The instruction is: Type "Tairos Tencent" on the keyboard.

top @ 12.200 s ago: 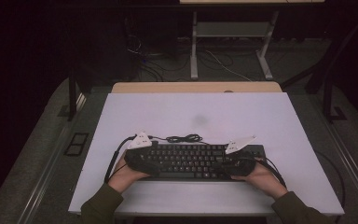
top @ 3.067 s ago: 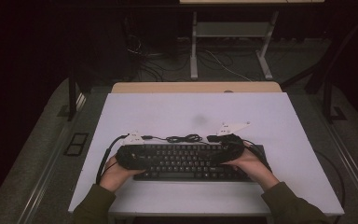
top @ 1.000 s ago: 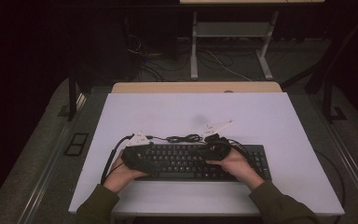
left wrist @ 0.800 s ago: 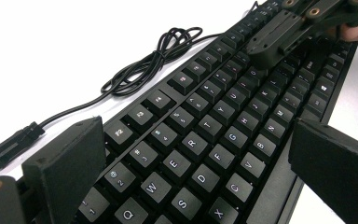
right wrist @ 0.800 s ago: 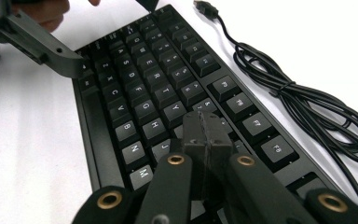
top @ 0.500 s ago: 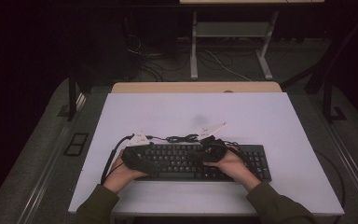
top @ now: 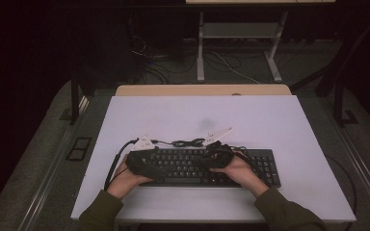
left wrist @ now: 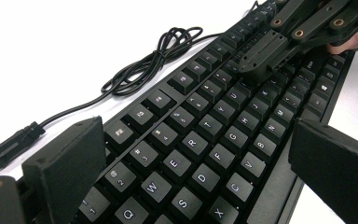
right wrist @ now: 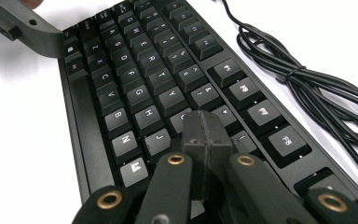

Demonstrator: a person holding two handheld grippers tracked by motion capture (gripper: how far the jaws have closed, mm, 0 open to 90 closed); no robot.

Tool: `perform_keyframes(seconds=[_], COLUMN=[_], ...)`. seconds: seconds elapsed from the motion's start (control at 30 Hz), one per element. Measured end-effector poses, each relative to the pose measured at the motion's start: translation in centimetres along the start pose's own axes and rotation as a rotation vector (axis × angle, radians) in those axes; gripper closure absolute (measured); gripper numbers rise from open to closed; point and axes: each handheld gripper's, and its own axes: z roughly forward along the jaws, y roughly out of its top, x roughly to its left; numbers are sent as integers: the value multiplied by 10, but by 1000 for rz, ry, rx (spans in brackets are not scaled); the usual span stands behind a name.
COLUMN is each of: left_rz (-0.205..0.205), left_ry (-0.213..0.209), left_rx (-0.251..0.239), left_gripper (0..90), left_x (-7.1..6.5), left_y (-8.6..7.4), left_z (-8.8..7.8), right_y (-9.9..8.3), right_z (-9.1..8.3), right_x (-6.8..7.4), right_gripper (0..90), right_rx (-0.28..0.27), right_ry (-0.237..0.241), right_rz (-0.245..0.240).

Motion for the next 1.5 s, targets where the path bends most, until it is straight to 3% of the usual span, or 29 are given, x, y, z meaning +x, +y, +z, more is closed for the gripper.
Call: perform_keyframes(seconds=[0.57, 0.87, 1.2, 1.4, 1.5], left_rz=[0, 1, -1, 5, 4], left_ry=[2, 1, 1, -1, -2], left_rx=[0, -2, -1, 4, 3], left_gripper=[34, 34, 35, 38, 38], left_x=[0, 0, 0, 0, 0], left_y=[0, 0, 0, -1, -1], left_z=[0, 0, 0, 0, 0], right_y=[-1, 2, 3, 2, -1], right_z=[2, -7, -19, -24, -25], right_x=[0, 0, -2, 0, -1], right_gripper=[892, 890, 681, 432, 346], right_rx=[3, -43, -81, -86, -83], right_ry=[0, 14, 29, 23, -3], right_rz=[-3, 0, -5, -14, -29])
